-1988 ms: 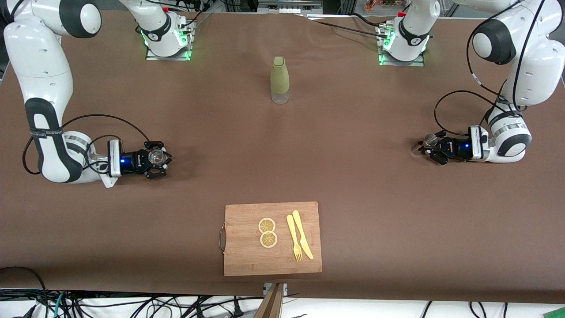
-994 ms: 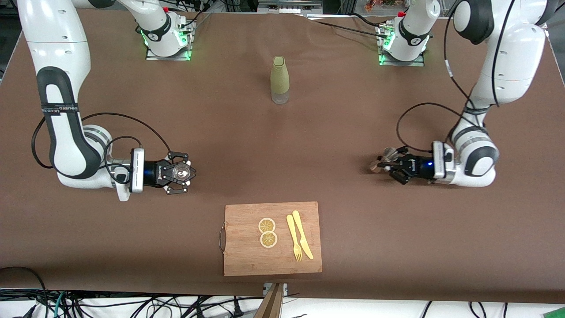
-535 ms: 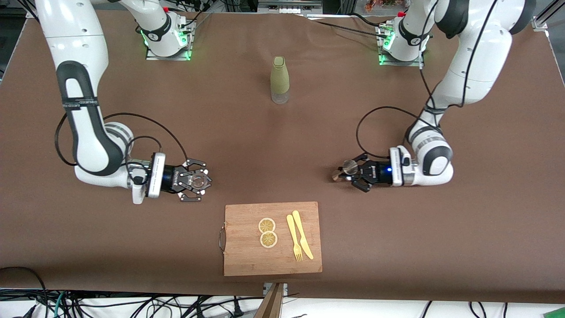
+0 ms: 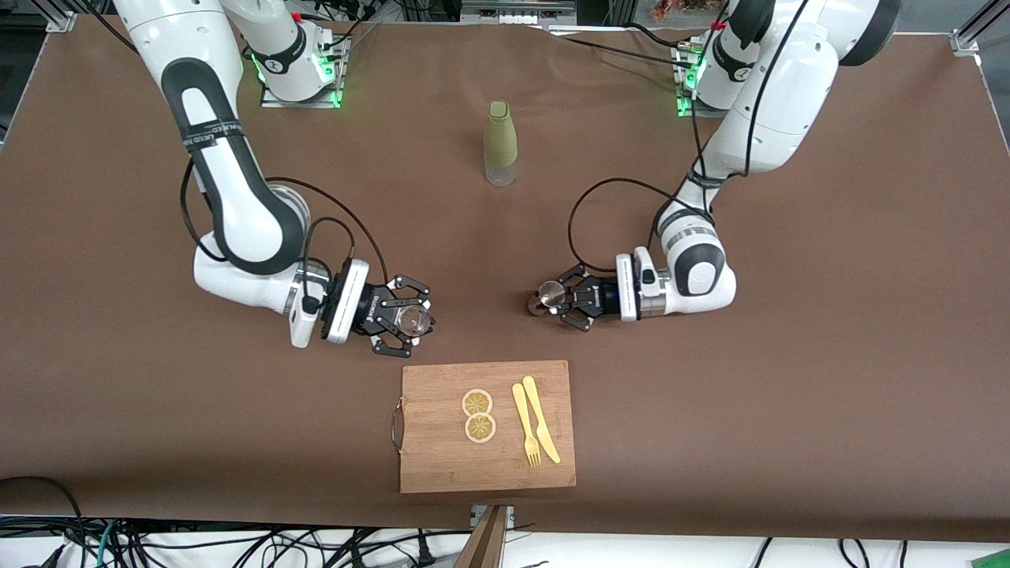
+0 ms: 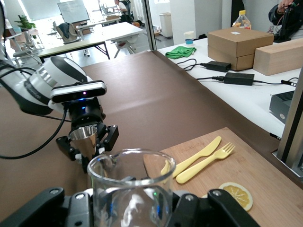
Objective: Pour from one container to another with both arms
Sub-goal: 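Lift the beaker with the right gripper while the left gripper brings the jigger, then tilt the beaker with the right gripper to pour into the jigger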
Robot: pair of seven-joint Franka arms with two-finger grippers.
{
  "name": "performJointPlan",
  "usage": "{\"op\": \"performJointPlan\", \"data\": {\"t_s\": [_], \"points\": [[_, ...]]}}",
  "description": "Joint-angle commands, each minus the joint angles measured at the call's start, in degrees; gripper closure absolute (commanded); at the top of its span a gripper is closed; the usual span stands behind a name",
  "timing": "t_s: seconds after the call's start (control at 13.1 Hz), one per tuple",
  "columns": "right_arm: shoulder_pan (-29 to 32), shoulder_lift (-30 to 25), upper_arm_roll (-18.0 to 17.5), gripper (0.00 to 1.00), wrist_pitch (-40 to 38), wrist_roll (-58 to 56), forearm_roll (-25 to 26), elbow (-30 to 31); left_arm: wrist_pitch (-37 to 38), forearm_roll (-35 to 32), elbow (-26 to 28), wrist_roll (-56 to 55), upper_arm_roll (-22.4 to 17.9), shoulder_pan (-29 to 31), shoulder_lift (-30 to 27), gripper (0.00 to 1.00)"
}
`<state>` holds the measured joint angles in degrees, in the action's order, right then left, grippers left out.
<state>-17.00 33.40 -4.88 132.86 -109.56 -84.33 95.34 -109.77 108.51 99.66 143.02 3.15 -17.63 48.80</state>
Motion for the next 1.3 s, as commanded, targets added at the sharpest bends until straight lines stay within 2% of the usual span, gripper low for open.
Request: {"op": "performJointPlan", "data": {"t_s": [0.0, 0.31, 0.84, 1.22], "points": [[-3.11, -1.76, -1.1, 0.99, 7.3, 0.32, -1.01, 1.95, -6.31, 3.63, -0.08, 2.7, 2.3, -1.0, -0.63, 1.0], [-8.48, -1.58, -1.01, 0.98, 16.89, 0.32, -0.66, 1.95, -11.15, 7.32, -2.35, 2.7, 2.57, -4.16, -0.55, 1.0], [-13.75, -1.14, -0.92, 0.98, 29.28, -1.44, -0.13, 1.69, -17.58, 11.99, -5.87, 2.7, 3.71, -7.95, 0.24, 1.0], [-14.91, -1.58, -0.92, 0.97, 33.87, -11.98, -0.22, 3.17, -18.55, 12.6, -7.11, 2.62, 3.71, -8.47, 0.77, 1.0]]}}
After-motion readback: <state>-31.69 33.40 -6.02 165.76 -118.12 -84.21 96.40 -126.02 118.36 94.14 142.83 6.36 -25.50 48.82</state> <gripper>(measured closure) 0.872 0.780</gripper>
